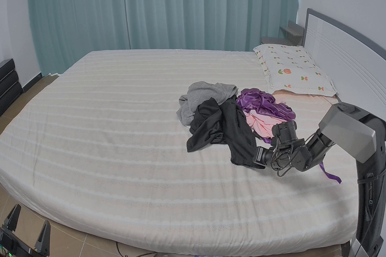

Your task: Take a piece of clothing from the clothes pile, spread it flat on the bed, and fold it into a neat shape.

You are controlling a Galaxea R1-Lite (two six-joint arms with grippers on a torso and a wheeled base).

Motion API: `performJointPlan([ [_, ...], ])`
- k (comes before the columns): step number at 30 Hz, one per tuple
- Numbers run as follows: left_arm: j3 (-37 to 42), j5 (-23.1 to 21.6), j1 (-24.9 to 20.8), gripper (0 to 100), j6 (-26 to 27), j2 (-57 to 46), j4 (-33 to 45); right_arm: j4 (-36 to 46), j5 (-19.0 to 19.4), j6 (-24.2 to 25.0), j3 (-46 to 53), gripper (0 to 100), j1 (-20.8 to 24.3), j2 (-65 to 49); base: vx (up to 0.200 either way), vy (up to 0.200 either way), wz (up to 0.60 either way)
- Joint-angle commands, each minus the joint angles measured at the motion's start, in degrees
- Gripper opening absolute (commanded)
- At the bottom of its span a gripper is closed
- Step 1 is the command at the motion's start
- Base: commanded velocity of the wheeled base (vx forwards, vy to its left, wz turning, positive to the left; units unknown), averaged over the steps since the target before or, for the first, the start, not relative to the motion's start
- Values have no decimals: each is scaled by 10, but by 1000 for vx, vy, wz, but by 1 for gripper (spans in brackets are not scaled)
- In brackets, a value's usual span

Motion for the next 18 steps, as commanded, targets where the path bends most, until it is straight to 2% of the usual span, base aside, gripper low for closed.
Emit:
performJointPlan([
  [1,10,0,0,100,0,-8,0,-90,11,36,126,0,12,-119,0,0,0],
  [4,10,0,0,100,0,-8,0,-142,24,51,196,0,32,-180,0,0,0],
  [9,10,0,0,100,0,-8,0,-213,21,76,278,0,71,-288,0,0,0],
  [12,10,0,0,100,0,-8,0,-229,21,93,309,0,94,-367,0,0,0],
  [18,10,0,0,100,0,-8,0,-228,23,95,316,0,118,-472,0,0,0],
])
